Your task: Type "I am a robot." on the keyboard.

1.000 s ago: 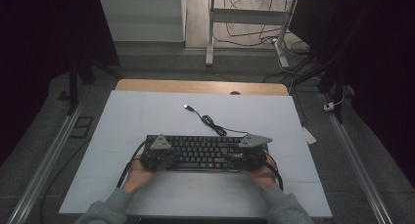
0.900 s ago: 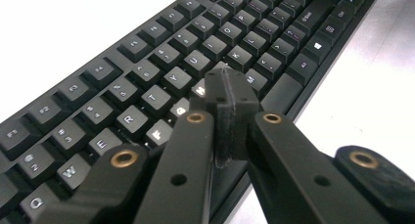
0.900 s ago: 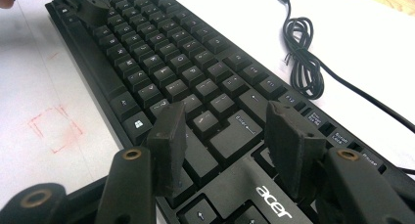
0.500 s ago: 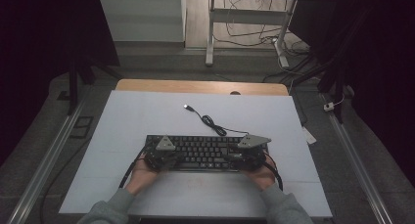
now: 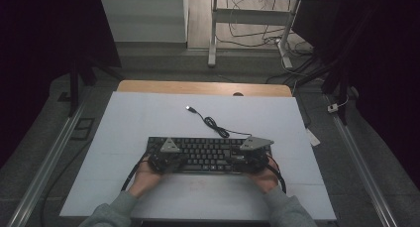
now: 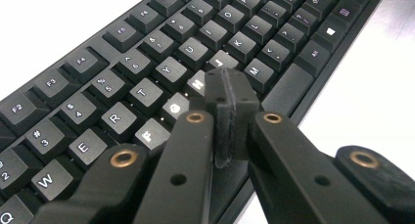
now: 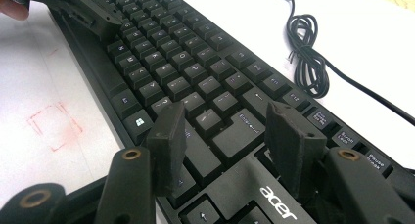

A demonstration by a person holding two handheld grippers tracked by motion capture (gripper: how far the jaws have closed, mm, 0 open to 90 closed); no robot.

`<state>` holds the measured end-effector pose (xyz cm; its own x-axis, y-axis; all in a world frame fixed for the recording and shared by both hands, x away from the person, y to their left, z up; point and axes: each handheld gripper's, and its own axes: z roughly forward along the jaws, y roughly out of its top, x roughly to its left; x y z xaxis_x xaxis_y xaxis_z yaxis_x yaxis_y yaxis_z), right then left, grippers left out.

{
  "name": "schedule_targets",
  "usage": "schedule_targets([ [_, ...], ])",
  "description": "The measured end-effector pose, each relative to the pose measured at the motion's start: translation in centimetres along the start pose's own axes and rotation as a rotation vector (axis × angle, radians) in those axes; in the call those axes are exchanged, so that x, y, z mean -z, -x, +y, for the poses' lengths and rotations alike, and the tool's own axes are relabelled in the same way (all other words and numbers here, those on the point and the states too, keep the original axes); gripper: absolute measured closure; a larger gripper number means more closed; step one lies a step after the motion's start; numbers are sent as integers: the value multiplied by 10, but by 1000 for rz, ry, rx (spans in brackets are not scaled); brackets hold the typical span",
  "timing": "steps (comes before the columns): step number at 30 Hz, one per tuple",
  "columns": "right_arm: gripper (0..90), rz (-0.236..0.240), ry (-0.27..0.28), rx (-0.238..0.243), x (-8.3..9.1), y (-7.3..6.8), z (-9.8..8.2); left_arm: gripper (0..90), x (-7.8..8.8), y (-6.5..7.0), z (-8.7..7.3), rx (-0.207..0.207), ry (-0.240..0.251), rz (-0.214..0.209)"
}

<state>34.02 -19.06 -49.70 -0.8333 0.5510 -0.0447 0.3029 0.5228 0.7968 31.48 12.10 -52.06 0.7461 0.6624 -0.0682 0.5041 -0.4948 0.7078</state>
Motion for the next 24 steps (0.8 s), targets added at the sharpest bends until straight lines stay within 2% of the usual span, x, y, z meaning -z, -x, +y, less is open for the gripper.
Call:
schedule_targets([
  [9, 500, -1, -2, 0, 0, 0, 0, 886, -4, -2, -1, 4, -18, 5],
  [15, 500, -2, -2, 0, 0, 0, 0, 887, -3, -1, -1, 6, -8, 5],
  [24, 500, -5, 6, -4, 1, 1, 0, 884, 25, -10, -2, 50, 94, 23],
])
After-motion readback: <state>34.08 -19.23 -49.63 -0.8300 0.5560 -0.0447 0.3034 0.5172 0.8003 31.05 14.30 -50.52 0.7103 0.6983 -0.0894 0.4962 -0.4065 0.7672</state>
